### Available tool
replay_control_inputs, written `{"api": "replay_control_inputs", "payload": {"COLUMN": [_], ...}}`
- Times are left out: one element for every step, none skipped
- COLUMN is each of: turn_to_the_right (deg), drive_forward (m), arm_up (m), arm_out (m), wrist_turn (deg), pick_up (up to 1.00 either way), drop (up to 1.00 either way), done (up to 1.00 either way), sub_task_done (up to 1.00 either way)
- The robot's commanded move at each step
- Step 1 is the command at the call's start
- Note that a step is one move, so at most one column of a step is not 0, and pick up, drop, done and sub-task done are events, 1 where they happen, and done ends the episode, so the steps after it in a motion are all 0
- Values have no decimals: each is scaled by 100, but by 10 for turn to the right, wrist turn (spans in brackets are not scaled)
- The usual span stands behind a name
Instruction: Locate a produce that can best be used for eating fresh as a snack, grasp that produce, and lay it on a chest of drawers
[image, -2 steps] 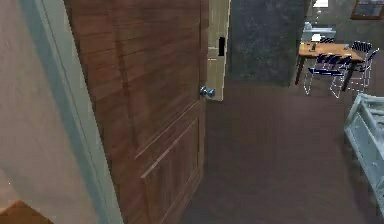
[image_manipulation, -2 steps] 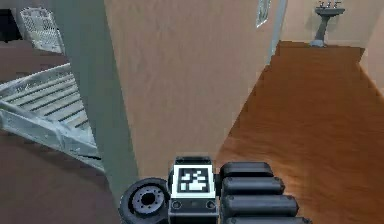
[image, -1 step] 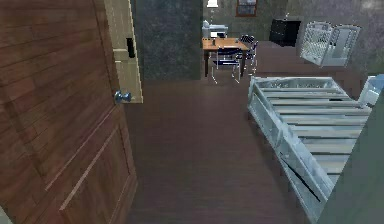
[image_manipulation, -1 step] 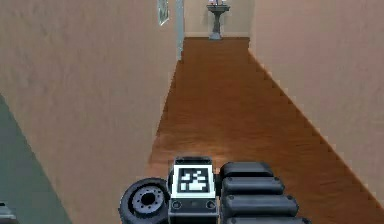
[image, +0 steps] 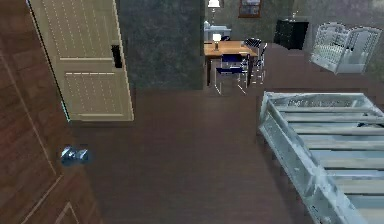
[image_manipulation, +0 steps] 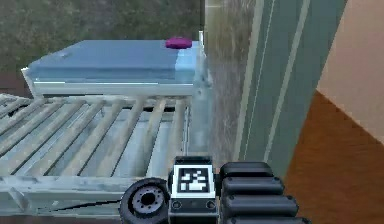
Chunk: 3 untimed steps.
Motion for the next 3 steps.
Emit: {"api": "replay_control_inputs", "payload": {"turn_to_the_right": [120, 0, 0], "drive_forward": [0, 100, 100], "arm_up": [0, 0, 0], "arm_out": [0, 0, 0], "wrist_turn": [0, 0, 0], "pick_up": [0, 0, 0], "drop": [0, 0, 0], "done": [0, 0, 0], "sub_task_done": [0, 0, 0]}}
